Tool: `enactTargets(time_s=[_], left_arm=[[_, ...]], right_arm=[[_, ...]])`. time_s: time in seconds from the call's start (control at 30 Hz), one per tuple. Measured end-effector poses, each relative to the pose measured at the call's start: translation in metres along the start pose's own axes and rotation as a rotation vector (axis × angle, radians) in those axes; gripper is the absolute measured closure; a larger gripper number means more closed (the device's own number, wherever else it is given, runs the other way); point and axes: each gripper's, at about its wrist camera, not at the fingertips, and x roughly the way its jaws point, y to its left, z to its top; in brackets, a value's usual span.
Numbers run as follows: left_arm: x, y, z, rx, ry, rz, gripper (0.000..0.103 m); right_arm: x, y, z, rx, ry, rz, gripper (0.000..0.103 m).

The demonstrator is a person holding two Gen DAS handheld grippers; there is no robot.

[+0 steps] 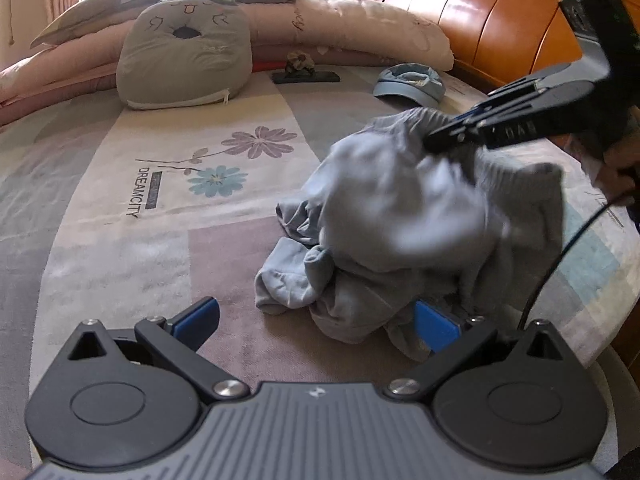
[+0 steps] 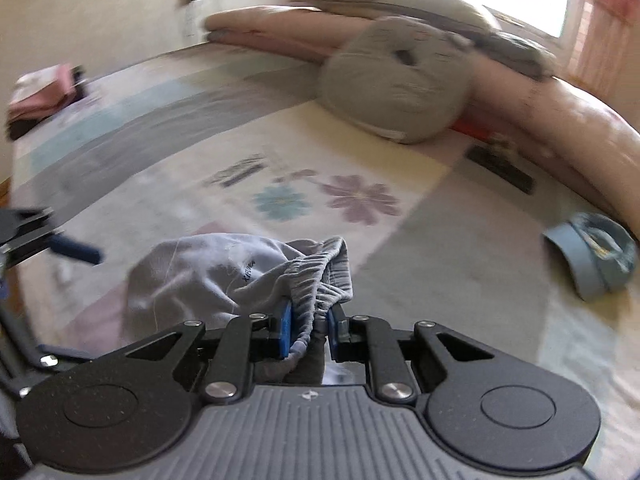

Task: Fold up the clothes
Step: 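Lift the waistband with the right tool and pull it across the bed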

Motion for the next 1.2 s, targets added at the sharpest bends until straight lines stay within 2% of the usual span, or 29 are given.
enactTargets(time_s=[0.17, 0.57, 0.83, 0.93, 1.03, 1.2], left_arm=[[0.003, -0.001, 0.002, 0.002, 0.003, -0.007, 0.001], [0.012, -0.012, 0.009, 0.033, 0.018, 0.002, 0.001], [0.02, -0.016, 0.012, 0.041, 0.03, -0.007, 0.001], [0.025, -0.018, 0.013, 0.051, 0.04, -0.009, 0.001], [0.029, -0.02, 0.014, 0.051, 0.044, -0.019, 0.001], [0.032, -0.023, 0.015, 0.048, 0.048, -0.021, 0.001]], right_arm=[[0.004, -0.04, -0.007, 0.048, 0.035, -0.145, 0.083], [0.027, -0.129, -0.052, 0.19, 0.184, -0.398, 0.083], [0.025, -0.163, -0.083, 0.313, 0.25, -0.384, 0.082], [0.024, -0.176, -0.095, 0.359, 0.274, -0.377, 0.074], [0.023, -0.189, -0.107, 0.405, 0.299, -0.369, 0.07], [0.001, -0.201, -0.083, 0.423, 0.166, -0.338, 0.041]])
